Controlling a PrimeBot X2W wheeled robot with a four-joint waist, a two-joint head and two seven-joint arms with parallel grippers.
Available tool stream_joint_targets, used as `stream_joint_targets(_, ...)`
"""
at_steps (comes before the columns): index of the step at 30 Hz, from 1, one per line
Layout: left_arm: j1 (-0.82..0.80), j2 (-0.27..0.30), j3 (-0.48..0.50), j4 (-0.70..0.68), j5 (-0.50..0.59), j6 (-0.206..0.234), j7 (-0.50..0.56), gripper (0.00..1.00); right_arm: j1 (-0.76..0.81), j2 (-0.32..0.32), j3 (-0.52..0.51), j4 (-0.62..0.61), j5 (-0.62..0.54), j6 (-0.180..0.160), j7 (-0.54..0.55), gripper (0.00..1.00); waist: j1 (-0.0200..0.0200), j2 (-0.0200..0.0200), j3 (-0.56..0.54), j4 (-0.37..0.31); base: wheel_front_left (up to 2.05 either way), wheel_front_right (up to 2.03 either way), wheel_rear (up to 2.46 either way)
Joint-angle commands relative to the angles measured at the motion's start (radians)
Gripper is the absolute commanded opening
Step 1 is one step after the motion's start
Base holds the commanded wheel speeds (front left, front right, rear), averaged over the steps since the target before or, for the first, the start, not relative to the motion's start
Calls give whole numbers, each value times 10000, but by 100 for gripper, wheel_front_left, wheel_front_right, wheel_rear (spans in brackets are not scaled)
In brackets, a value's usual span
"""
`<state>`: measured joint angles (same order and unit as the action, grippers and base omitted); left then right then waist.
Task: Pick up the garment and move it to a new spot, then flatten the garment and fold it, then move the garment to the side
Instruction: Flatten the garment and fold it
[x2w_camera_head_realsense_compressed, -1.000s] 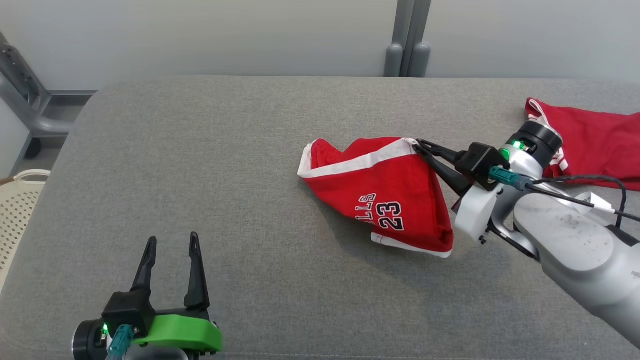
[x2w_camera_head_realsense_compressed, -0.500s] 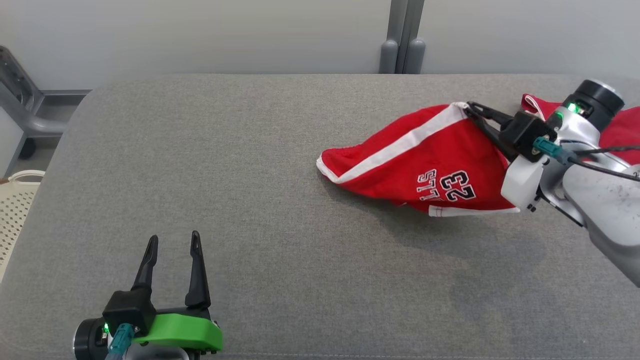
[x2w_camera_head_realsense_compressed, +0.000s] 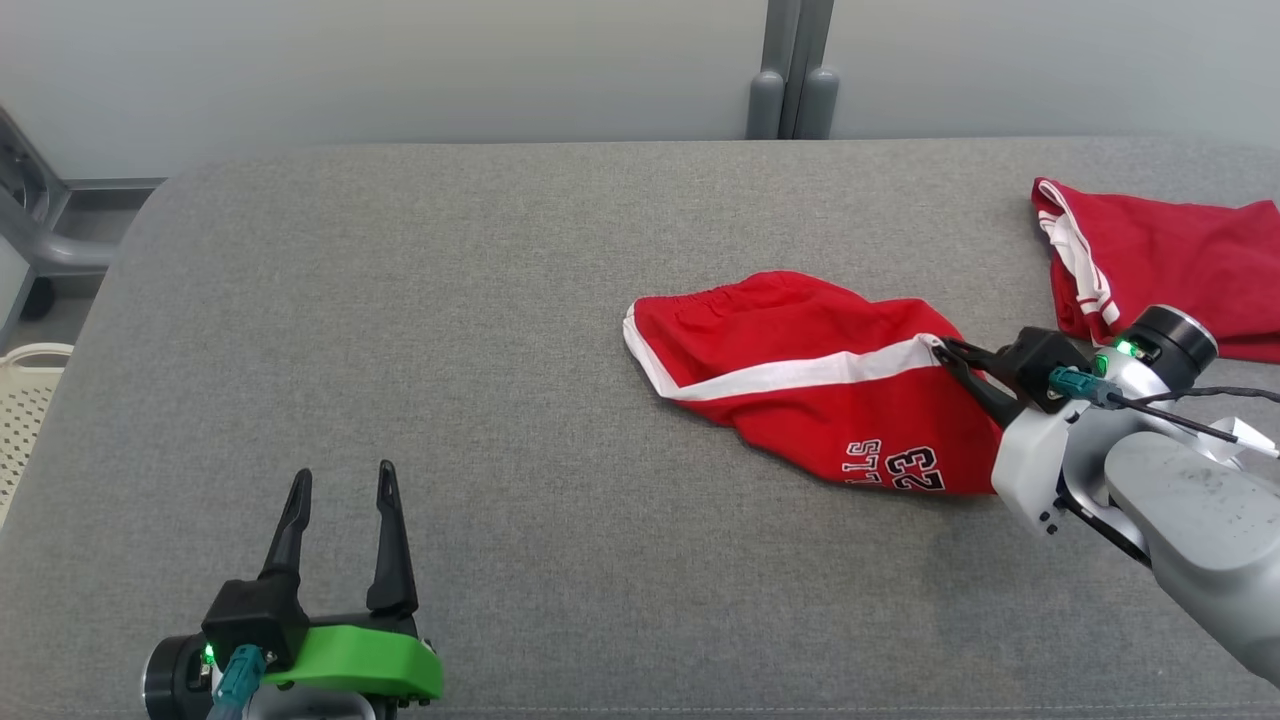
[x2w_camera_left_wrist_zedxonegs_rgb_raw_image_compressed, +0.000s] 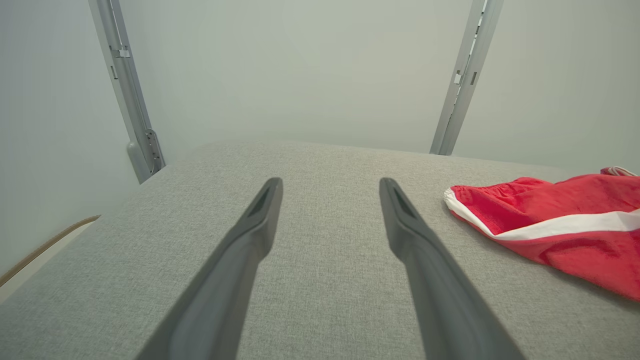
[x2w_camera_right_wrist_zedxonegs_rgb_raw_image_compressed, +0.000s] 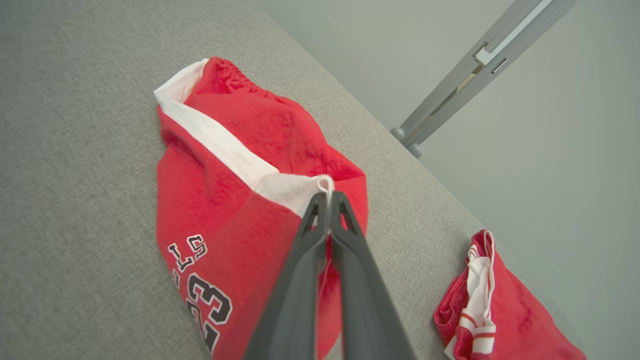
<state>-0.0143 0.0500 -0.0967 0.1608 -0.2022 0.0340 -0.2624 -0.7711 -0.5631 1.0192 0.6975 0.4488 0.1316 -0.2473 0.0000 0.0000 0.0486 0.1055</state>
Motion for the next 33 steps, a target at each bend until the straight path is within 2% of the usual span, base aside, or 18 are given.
stream_joint_targets(1, -161, 16, 13, -17, -2, -44, -27, 100, 32, 59, -18, 109, 220, -17, -33, 93, 0, 0, 17, -32, 0, 0, 0)
stream_joint_targets(2, -161, 16, 4, -11, -7, -44, -27, 100, -14, 45, -25, 208, 280, -17, -55, 100, 0, 0, 22, -46, 0, 0, 0)
stream_joint_targets(6, -119, 16, 28, 1, -4, -40, -27, 100, 17, 95, -276, 261, 630, -17, -144, 100, 0, 0, -8, -116, 0, 0, 0)
stream_joint_targets(13, 5, 16, 111, -8, 16, -37, -27, 100, 568, 52, -1645, -551, 958, -18, -179, 100, 0, 0, -149, -289, 0, 0, 0)
stream_joint_targets(23, 266, 16, 125, -77, 33, 29, -27, 100, 2579, 401, -4512, -2335, -35, -16, -180, 100, 0, 0, -447, -539, 0, 0, 0)
stream_joint_targets(33, 415, 16, 180, -154, 66, 49, -27, 100, 4518, 1401, -6803, -3580, -1181, -16, -181, 100, 0, 0, -582, -744, 0, 0, 0)
